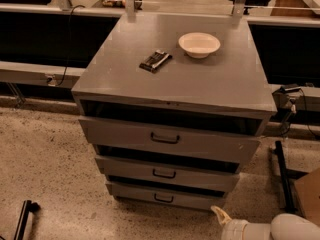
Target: Open bottom drawer
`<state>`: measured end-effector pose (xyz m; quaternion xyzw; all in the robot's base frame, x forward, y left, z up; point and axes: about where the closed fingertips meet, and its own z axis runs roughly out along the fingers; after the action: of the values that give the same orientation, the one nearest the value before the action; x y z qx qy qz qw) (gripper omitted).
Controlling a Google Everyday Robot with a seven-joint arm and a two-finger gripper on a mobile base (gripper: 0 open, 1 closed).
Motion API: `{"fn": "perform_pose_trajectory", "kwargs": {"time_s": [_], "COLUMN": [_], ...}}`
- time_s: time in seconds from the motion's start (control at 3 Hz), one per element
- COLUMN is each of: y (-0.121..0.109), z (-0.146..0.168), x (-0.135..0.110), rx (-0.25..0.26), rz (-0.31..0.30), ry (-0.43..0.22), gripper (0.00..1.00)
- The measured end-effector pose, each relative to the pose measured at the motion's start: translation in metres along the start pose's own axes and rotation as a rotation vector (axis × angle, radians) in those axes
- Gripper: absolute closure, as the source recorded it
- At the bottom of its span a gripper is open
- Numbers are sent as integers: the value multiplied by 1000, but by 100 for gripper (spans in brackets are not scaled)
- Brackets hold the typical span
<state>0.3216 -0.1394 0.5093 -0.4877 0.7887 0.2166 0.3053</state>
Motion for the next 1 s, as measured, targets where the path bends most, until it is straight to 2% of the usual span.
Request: {"fn": "perform_pose_trajectory", "kwargs": {"time_s": [0.33, 0.67, 1.0], "y": [-22, -48, -36], "z": [25, 73, 98], "x": [25, 52, 65], "rx": [24, 17, -19], "rz": [-35, -128, -102], "ry": [38, 6, -22], "gripper": [0, 0, 0]}}
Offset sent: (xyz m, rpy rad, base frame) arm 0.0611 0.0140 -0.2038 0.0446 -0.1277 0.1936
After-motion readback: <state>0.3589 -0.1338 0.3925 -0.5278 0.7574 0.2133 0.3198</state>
